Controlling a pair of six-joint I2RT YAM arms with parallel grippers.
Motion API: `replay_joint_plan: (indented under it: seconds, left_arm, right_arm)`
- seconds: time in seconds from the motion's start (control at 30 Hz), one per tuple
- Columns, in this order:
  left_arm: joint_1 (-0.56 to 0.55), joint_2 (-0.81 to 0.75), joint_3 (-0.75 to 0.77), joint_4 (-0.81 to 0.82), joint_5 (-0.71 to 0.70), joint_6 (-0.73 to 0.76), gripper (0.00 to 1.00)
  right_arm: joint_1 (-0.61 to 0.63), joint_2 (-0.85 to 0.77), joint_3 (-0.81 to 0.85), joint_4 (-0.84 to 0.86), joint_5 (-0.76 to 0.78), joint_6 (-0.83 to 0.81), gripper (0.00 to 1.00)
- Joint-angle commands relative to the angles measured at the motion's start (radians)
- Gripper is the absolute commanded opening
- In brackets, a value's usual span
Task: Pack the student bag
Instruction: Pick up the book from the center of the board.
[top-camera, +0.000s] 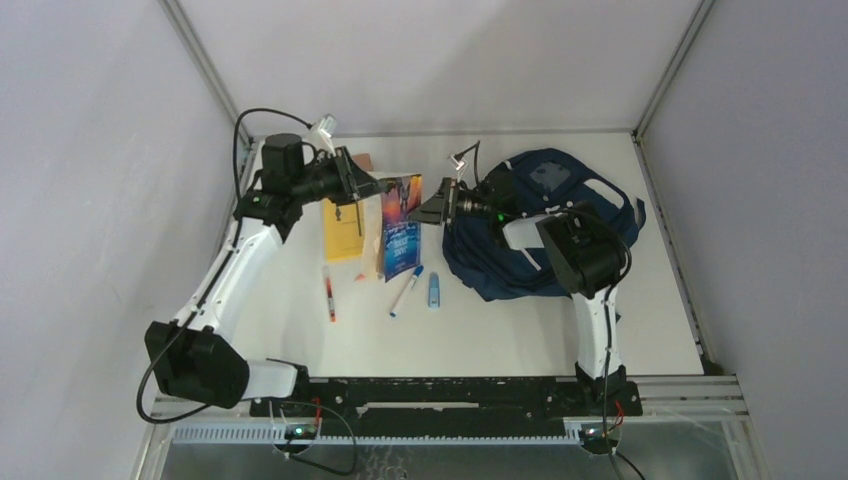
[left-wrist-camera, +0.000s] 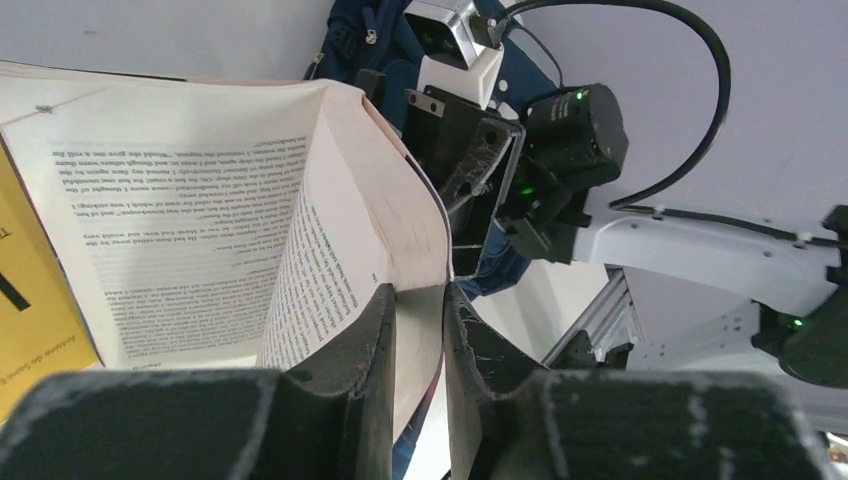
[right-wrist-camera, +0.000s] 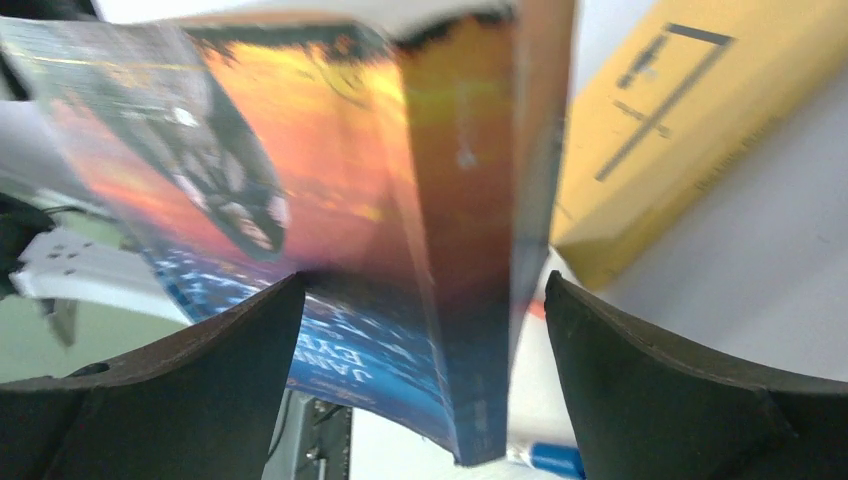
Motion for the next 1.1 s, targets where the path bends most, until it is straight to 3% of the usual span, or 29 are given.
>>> replay_joint_plan:
  seconds: [0.0,0.17,0.3,0.4,0.5,0.53,0.57,0.63,0.67,0.73,0.83,0.9,1.07]
  left_arm:
    - [0.002,-0.010,0.067,0.188,0.135,-0.029,0.00]
    - [0.005,0.027,0.051,0.209,0.136,-0.039,0.00]
    - [0.032,0.046,0.036,0.208,0.119,-0.032,0.00]
    - [0.061,0.056,0.033,0.162,0.087,-0.018,0.00]
    - [0.083,0.057,0.029,0.136,0.061,0.005,0.00]
    - [0.084,0.060,0.037,0.110,0.050,0.026,0.04]
    - [0.083,0.065,0.053,0.074,0.034,0.047,0.23]
    - [0.084,0.067,0.088,-0.001,-0.023,0.083,0.69]
    - [0.085,0.061,0.096,-0.032,-0.052,0.109,0.83]
    - [0.084,0.034,0.100,-0.083,-0.098,0.167,0.98]
    - [0.085,-0.033,0.104,-0.184,-0.069,0.285,1.00]
    - [0.085,-0.082,0.089,-0.206,-0.019,0.335,1.00]
    - [0.084,-0.180,0.111,-0.276,-0.021,0.476,1.00]
  right_arm:
    - [0.020,0.063,0.000,0.513,-0.073,0.290,1.00]
    - [0.068,0.045,0.001,0.569,-0.091,0.330,0.96]
    - [0.081,0.015,0.000,0.575,-0.095,0.359,0.81]
    - [0.067,-0.004,0.001,0.575,-0.109,0.383,0.55]
    - [0.042,-0.010,0.001,0.576,-0.118,0.416,0.19]
    - [0.035,-0.011,0.002,0.575,-0.122,0.430,0.08]
    - [0.029,-0.017,0.001,0.575,-0.129,0.443,0.00]
    - [0.021,-0.033,0.001,0.572,-0.157,0.460,0.00]
    - [0.019,-0.043,0.003,0.572,-0.185,0.465,0.00]
    - [-0.006,-0.063,0.014,0.555,-0.266,0.468,0.00]
    - [-0.045,-0.047,0.095,0.491,-0.439,0.585,0.00]
    - [-0.051,-0.015,0.152,0.584,-0.533,0.745,0.00]
    - [0.010,-0.034,0.194,0.589,-0.665,0.792,0.00]
